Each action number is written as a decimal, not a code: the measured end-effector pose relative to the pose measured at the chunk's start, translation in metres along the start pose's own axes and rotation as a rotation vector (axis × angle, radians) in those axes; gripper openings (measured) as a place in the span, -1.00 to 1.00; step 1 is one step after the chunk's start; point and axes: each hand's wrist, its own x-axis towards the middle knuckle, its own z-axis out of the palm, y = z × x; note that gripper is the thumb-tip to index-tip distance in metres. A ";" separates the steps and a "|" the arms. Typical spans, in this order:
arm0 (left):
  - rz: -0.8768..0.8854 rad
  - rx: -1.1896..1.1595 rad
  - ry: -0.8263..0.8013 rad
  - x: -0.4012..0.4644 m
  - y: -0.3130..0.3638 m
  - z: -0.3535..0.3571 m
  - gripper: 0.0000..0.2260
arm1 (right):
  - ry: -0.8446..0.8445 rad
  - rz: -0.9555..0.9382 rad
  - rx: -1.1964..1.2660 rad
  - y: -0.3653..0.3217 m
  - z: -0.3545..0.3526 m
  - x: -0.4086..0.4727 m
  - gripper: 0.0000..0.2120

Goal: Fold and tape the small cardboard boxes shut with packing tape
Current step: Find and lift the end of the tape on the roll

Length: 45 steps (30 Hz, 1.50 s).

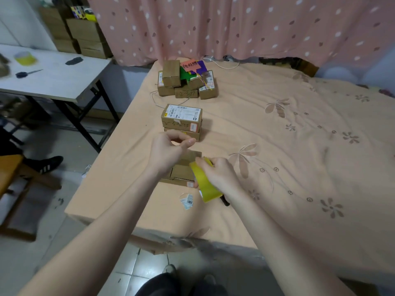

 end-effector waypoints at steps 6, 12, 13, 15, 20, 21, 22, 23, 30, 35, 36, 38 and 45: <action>-0.084 -0.006 -0.204 -0.001 -0.029 -0.019 -0.95 | 0.012 0.080 0.027 0.026 0.029 -0.004 -0.41; -0.090 0.016 -0.262 0.009 -0.060 -0.027 -0.95 | -0.014 0.137 0.121 0.026 0.064 -0.005 -0.67; -0.068 0.032 -0.271 0.011 -0.065 -0.029 -0.96 | 0.007 0.157 0.154 0.027 0.070 -0.004 -0.69; -0.028 0.069 -0.281 0.016 -0.075 -0.032 -0.93 | 0.033 0.203 0.261 0.026 0.084 -0.003 -0.72; -0.009 0.297 -0.303 0.028 -0.108 -0.042 -0.95 | 0.080 0.319 0.258 0.027 0.115 0.007 -0.69; -0.010 0.348 -0.307 0.030 -0.115 -0.044 -0.95 | 0.089 0.340 0.245 0.028 0.120 0.010 -0.69; -0.009 0.374 -0.314 0.032 -0.122 -0.045 -0.95 | 0.096 0.359 0.239 0.029 0.123 0.014 -0.70; -0.008 0.384 -0.324 0.034 -0.126 -0.045 -0.95 | 0.100 0.374 0.243 0.028 0.126 0.016 -0.70; 0.024 0.426 -0.365 0.052 -0.145 -0.031 -0.93 | 0.172 0.447 0.364 0.024 0.130 0.029 -0.85; 0.116 0.498 -0.380 0.055 -0.158 -0.026 -0.94 | 0.208 0.500 0.359 0.032 0.137 0.035 -0.86; 0.139 0.511 -0.373 0.054 -0.161 -0.025 -0.94 | 0.209 0.507 0.358 0.033 0.138 0.035 -0.85; 0.177 0.525 -0.357 0.053 -0.165 -0.024 -0.93 | 0.217 0.524 0.359 0.034 0.139 0.037 -0.85; 0.135 0.510 -0.404 0.057 -0.175 -0.020 -0.93 | 0.212 0.551 0.357 0.036 0.140 0.041 -0.74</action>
